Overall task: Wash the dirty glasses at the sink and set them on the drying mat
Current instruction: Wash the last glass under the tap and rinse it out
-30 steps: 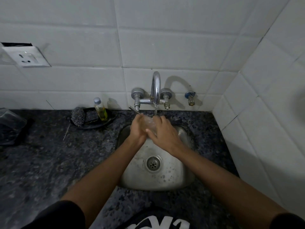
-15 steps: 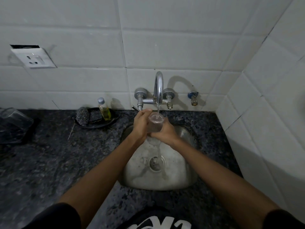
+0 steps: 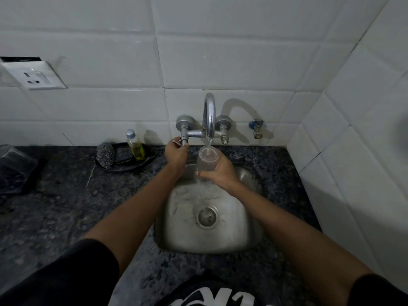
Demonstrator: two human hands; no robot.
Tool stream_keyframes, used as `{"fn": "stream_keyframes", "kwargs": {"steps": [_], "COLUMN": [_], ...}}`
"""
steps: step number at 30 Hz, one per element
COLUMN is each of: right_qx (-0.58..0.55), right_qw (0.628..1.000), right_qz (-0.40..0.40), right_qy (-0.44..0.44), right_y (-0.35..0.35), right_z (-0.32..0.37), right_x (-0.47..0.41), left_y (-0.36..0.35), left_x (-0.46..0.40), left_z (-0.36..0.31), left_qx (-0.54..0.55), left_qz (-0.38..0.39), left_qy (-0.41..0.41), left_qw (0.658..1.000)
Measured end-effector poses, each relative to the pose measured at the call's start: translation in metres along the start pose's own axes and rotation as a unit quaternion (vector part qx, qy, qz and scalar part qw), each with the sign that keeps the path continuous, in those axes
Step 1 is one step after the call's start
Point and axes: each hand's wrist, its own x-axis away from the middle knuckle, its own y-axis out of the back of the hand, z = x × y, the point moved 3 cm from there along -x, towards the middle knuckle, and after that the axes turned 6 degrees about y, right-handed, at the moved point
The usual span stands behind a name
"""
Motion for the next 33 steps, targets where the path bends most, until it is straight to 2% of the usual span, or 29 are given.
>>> {"fn": "stream_keyframes", "kwargs": {"steps": [5,9,18,22,24,29,33], "right_qx": [0.011,0.012,0.018,0.016,0.015,0.028,0.027], "right_qw": [1.000,1.000,0.999,0.997,0.994,0.994,0.989], "right_qz": [-0.007,-0.021,-0.039,-0.076,-0.096,-0.090,-0.126], "right_qy": [-0.001,0.001,0.012,0.031,0.047,0.054,0.075], "right_y": [0.004,0.005,0.007,0.007,0.007,0.010,0.013], "right_z": [0.000,-0.002,0.003,0.004,0.003,-0.003,0.004], "right_x": [-0.001,-0.002,-0.003,0.001,0.004,0.010,0.016], "left_y": [0.003,0.003,0.003,0.010,0.015,0.029,0.040], "left_x": [0.017,0.022,0.027,0.034,0.042,0.063,0.075], "left_z": [-0.010,-0.013,-0.017,-0.017,-0.013,0.004,0.008], "left_qx": [-0.152,-0.219,-0.269,-0.281,-0.279,-0.263,-0.249], "left_qz": [-0.031,-0.015,-0.005,0.003,0.015,0.040,0.049], "left_qy": [-0.148,-0.187,-0.198,-0.200,-0.200,-0.211,-0.215], "left_qw": [0.977,0.957,0.943,0.939,0.939,0.941,0.943]}}
